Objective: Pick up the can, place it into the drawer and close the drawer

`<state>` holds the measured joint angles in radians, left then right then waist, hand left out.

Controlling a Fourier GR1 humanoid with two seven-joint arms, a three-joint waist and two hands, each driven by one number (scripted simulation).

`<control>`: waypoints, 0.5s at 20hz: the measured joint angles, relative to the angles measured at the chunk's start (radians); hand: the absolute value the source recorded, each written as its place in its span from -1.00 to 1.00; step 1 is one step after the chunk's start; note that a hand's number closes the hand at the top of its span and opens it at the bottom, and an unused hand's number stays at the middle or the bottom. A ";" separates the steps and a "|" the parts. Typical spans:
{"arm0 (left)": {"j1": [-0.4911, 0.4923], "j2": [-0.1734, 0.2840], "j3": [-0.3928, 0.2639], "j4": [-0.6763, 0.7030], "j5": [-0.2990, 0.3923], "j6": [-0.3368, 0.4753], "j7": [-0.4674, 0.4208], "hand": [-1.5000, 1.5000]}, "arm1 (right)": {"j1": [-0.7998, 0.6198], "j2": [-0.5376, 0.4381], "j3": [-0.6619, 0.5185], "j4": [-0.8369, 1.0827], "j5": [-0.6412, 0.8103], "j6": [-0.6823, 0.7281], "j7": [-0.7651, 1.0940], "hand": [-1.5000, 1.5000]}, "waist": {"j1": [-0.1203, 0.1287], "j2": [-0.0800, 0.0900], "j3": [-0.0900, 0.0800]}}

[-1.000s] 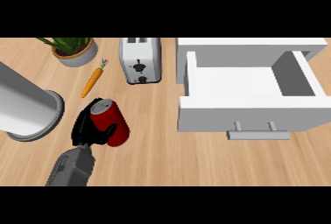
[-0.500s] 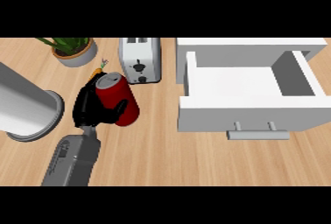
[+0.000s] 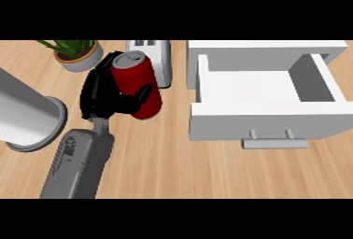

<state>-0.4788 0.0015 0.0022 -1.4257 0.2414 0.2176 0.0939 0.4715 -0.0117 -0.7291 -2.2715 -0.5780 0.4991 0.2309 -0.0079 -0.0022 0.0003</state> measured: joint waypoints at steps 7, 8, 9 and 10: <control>-0.164 0.001 -0.048 0.013 -0.035 0.113 0.102 1.00 | -0.012 -0.005 0.006 -0.021 -0.006 -0.020 0.031 -1.00 | -0.003 0.001 0.000; -0.199 0.000 -0.053 0.027 -0.035 0.133 0.112 1.00 | -0.012 -0.002 0.007 -0.019 -0.004 -0.013 0.029 -1.00 | -0.005 0.001 0.000; -0.230 0.000 -0.047 0.050 -0.032 0.142 0.113 1.00 | -0.005 0.001 0.016 -0.028 0.002 -0.017 0.023 -1.00 | -0.006 0.002 0.000; -0.266 0.000 -0.047 0.075 -0.034 0.152 0.119 1.00 | -0.010 0.000 0.019 -0.037 -0.001 -0.025 0.036 -1.00 | -0.007 0.002 0.000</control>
<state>-0.7445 0.0011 -0.0448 -1.3504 0.2078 0.3698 0.2131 0.4612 -0.0117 -0.7105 -2.3080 -0.5787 0.4736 0.2667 -0.0147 -0.0001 0.0003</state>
